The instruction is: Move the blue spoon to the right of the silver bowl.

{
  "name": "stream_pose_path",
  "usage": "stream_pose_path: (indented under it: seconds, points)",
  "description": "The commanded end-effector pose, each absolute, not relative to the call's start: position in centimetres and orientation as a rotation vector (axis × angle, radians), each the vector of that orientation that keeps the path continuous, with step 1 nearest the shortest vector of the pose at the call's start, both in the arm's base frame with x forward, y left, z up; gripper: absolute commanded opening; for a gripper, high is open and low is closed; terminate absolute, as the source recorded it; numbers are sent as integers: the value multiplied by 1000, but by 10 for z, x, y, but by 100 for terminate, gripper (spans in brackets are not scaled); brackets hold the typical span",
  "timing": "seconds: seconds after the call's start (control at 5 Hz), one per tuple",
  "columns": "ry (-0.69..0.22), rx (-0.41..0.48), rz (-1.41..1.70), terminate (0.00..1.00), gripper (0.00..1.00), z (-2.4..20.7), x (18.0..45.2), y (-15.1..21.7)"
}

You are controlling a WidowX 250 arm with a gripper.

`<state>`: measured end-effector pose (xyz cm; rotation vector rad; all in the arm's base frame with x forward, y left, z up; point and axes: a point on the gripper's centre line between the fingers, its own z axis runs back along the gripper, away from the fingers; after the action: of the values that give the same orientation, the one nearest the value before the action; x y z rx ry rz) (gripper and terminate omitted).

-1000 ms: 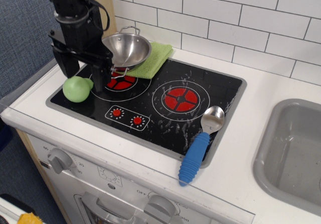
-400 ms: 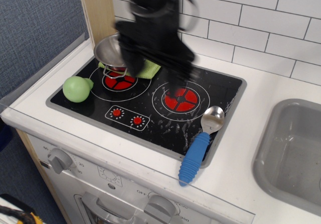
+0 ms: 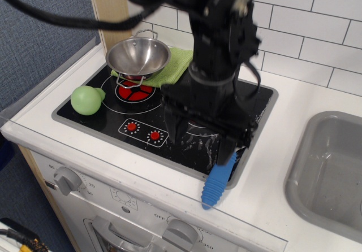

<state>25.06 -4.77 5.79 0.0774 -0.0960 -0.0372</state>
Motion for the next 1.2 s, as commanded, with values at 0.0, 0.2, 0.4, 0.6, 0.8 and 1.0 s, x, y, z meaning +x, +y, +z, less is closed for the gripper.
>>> stream_pose_path:
  seconds: [0.0,0.2,0.4,0.6,0.8,1.0]
  points:
    - [-99,24,-60,0,100,34,247,-73]
    - [-97,7,-57,0,100,28,246,-79]
    - [-74,19,-54,0,100,15,246,-77]
    - [-44,35,-42,0,100,4,246,-69]
    - [-36,40,-47,0,100,-1,245,-65]
    - [-46,40,-68,0,0,6,245,-65]
